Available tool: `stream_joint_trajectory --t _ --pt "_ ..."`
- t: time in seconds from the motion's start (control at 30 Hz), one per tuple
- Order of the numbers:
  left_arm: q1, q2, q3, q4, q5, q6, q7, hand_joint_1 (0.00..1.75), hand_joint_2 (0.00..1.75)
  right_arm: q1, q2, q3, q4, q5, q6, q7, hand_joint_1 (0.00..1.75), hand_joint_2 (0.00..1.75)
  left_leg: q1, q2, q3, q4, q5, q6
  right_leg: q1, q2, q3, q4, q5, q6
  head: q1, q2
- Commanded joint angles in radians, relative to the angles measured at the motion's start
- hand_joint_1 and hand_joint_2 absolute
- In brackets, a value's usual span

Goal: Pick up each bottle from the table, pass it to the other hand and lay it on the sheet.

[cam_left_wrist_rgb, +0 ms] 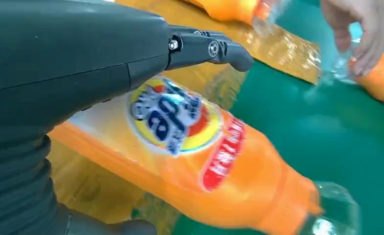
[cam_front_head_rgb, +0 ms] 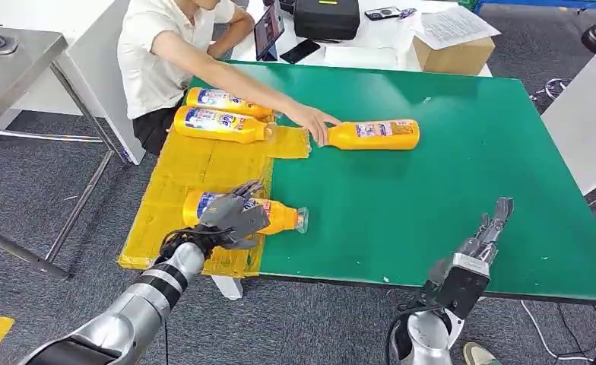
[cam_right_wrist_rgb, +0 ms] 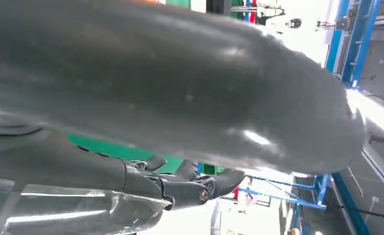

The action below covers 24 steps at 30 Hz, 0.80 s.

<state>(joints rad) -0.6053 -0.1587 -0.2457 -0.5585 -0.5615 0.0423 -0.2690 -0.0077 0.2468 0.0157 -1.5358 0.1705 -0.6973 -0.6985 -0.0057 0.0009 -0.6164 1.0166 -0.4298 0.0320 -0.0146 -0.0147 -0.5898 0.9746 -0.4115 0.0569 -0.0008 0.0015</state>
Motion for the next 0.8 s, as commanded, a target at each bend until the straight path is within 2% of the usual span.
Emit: stream_joint_trajectory --t 0.03,0.07,0.1,0.13,0.17,0.2,0.27,0.3,0.33,0.37,0.5,0.53,0.57,0.63,0.7,0.8 --pt "0.046 -0.007 -0.011 -0.089 0.051 -0.001 -0.081 0.00 1.75 -0.028 -0.024 0.005 0.049 0.005 -0.001 0.000 0.00 0.00 0.001 0.002 0.007 -0.001 -0.002 -0.002 0.001 0.004 0.006 -0.001 -0.001 -0.002 0.000 0.000" --pt "0.116 -0.030 -0.015 -0.225 0.078 0.117 -0.139 0.00 1.75 -0.014 -0.017 -0.009 0.036 0.035 -0.001 0.000 0.00 0.00 0.001 0.002 0.005 -0.001 -0.002 -0.002 0.001 0.003 0.004 -0.001 -0.001 -0.002 0.000 0.000" --pt "0.116 -0.030 -0.015 -0.225 0.078 0.117 -0.139 0.00 1.75 -0.014 -0.017 -0.009 0.036 0.035 -0.001 0.000 0.00 0.00 0.001 0.002 0.006 -0.001 -0.002 -0.002 0.001 0.003 0.005 -0.001 -0.001 -0.002 0.000 0.000" --pt "0.206 -0.081 0.011 -0.374 0.176 0.215 -0.204 0.00 1.75 0.006 -0.015 -0.015 0.044 0.080 -0.001 0.000 0.00 0.00 0.000 0.001 0.004 -0.001 -0.001 -0.001 0.000 0.001 0.003 -0.001 -0.001 -0.001 0.000 0.000" --pt "0.296 -0.152 0.045 -0.519 0.342 0.279 -0.311 0.00 1.75 0.018 -0.014 -0.022 0.079 0.169 -0.001 0.000 0.00 1.75 0.001 0.000 0.005 -0.001 -0.002 -0.002 0.001 0.002 0.004 -0.001 -0.002 -0.002 0.000 0.000" --pt "0.368 -0.190 0.010 -0.629 0.463 0.285 -0.321 0.00 1.75 0.018 -0.043 0.017 0.181 0.258 -0.001 0.000 0.00 1.75 0.001 0.000 0.007 -0.001 -0.003 -0.002 0.001 0.001 0.007 -0.002 -0.003 -0.002 0.000 0.000" --pt "0.448 -0.177 -0.095 -0.775 0.567 0.347 -0.285 0.00 1.75 -0.002 -0.058 0.009 0.271 0.395 -0.001 0.000 0.00 1.75 0.001 -0.002 0.006 -0.001 -0.003 -0.002 0.001 -0.001 0.006 -0.002 -0.003 -0.002 0.000 0.000" --pt "0.464 -0.159 -0.136 -0.808 0.591 0.362 -0.270 0.00 1.75 -0.010 -0.058 -0.015 0.294 0.494 -0.001 0.000 0.00 1.75 0.001 0.001 0.006 -0.002 -0.004 -0.001 0.001 0.002 0.006 -0.004 -0.002 -0.001 0.000 0.000" --pt "0.487 -0.109 -0.208 -0.853 0.663 0.378 -0.236 0.00 1.75 -0.037 -0.057 -0.074 0.377 0.654 -0.001 0.000 0.00 1.75 0.001 0.002 0.009 -0.002 -0.005 -0.001 0.001 0.003 0.009 -0.005 -0.003 -0.001 0.001 0.000" --pt "0.489 -0.095 -0.225 -0.856 0.681 0.392 -0.241 0.00 1.75 -0.042 -0.067 -0.072 0.382 0.645 -0.001 0.000 0.00 1.75 0.001 0.003 0.004 -0.002 -0.003 -0.001 0.001 0.004 0.004 -0.004 -0.001 -0.001 0.000 0.000" --pt "0.478 -0.073 -0.234 -0.838 0.713 0.393 -0.253 0.00 1.75 -0.049 -0.081 -0.077 0.399 0.657 -0.001 0.000 0.00 1.75 0.001 0.001 0.004 -0.001 -0.004 -0.003 0.001 0.002 0.004 -0.002 -0.002 -0.002 0.000 0.000" --pt "0.475 -0.055 -0.256 -0.836 0.739 0.391 -0.259 0.00 1.75 -0.046 -0.079 -0.134 0.386 0.850 -0.001 0.044 0.00 1.75 0.001 0.000 0.006 -0.001 -0.005 -0.003 0.001 0.002 0.005 -0.002 -0.003 -0.003 0.000 0.000" --pt "0.483 -0.052 -0.262 -0.842 0.741 0.392 -0.262 0.00 1.75 -0.047 -0.088 -0.133 0.391 0.842 -0.001 0.043 0.00 1.75 0.001 -0.002 0.002 -0.001 -0.003 -0.002 0.001 -0.001 0.003 -0.003 -0.002 -0.002 0.000 0.000" --pt "0.502 -0.030 -0.295 -0.872 0.746 0.388 -0.266 0.00 1.75 -0.057 -0.147 -0.119 0.402 0.944 -0.001 0.119 0.00 1.75 0.000 -0.001 0.003 -0.002 -0.003 -0.001 0.000 0.000 0.002 -0.003 -0.001 -0.002 0.000 0.000" --pt "0.508 -0.017 -0.322 -0.893 0.767 0.366 -0.253 0.00 1.75 -0.096 -0.228 -0.050 0.490 0.956 -0.001 0.218 0.00 1.75 0.001 0.000 0.003 -0.002 -0.003 -0.001 0.001 0.001 0.002 -0.003 -0.001 -0.002 0.000 0.000" --pt "0.507 -0.010 -0.345 -0.896 0.782 0.351 -0.235 0.00 1.75 -0.154 -0.309 0.042 0.586 0.932 -0.001 0.312 0.00 1.75 0.001 0.001 0.005 -0.002 -0.003 -0.001 0.001 0.001 0.005 -0.004 -0.001 -0.002 0.000 0.000"
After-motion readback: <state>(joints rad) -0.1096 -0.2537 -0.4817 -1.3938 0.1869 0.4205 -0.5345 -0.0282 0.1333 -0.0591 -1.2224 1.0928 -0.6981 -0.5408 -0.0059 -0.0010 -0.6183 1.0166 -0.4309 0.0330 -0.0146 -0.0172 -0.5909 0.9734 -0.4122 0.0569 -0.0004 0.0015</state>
